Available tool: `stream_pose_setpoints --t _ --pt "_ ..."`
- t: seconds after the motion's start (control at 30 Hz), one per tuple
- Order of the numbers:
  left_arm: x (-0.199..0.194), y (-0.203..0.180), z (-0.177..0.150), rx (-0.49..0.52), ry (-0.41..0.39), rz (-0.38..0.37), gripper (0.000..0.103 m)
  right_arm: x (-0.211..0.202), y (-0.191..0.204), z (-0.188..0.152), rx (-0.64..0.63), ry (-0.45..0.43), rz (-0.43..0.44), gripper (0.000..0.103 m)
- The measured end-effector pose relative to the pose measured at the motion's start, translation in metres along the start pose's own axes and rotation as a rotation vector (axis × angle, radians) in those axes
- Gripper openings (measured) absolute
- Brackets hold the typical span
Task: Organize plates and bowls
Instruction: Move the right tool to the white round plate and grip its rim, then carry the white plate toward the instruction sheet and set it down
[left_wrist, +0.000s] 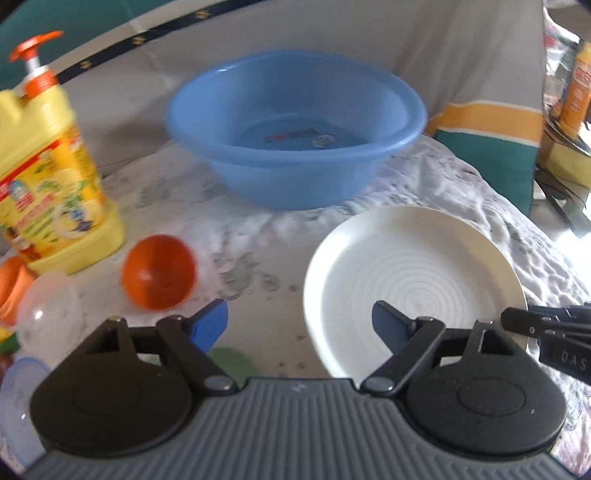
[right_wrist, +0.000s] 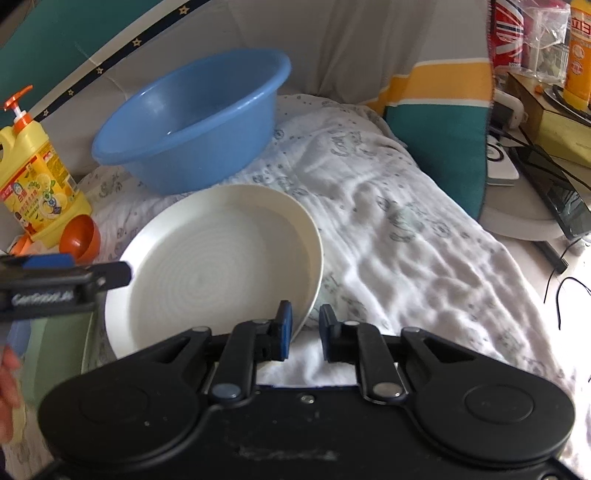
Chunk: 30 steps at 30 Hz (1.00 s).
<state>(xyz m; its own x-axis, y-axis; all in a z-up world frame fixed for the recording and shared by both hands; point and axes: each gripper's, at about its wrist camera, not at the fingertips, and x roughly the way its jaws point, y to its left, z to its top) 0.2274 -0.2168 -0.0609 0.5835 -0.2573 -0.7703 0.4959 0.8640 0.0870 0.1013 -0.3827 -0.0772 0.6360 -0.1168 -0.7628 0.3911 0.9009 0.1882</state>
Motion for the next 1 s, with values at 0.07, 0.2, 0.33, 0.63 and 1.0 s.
stream_pose_setpoints --t 0.07,0.2,0.33,0.63,1.0 --pt "0.007 -0.007 0.002 0.014 0.014 -0.007 0.086 0.000 -0.003 0.000 0.007 0.003 0.005 0.016" --pt "0.020 -0.011 0.002 0.019 0.044 0.006 0.085 -0.003 -0.003 -0.002 0.009 -0.001 0.006 0.016" --pt "0.027 -0.009 0.001 -0.001 0.073 -0.046 0.063 -0.001 0.003 0.000 -0.008 -0.014 -0.009 0.017" --pt "0.025 -0.017 0.001 0.034 0.058 -0.054 0.046 0.013 0.006 0.008 0.000 -0.062 -0.032 0.020" --pt "-0.007 -0.015 -0.007 0.004 0.069 -0.035 0.046 -0.016 0.022 -0.002 -0.060 -0.072 -0.068 0.020"
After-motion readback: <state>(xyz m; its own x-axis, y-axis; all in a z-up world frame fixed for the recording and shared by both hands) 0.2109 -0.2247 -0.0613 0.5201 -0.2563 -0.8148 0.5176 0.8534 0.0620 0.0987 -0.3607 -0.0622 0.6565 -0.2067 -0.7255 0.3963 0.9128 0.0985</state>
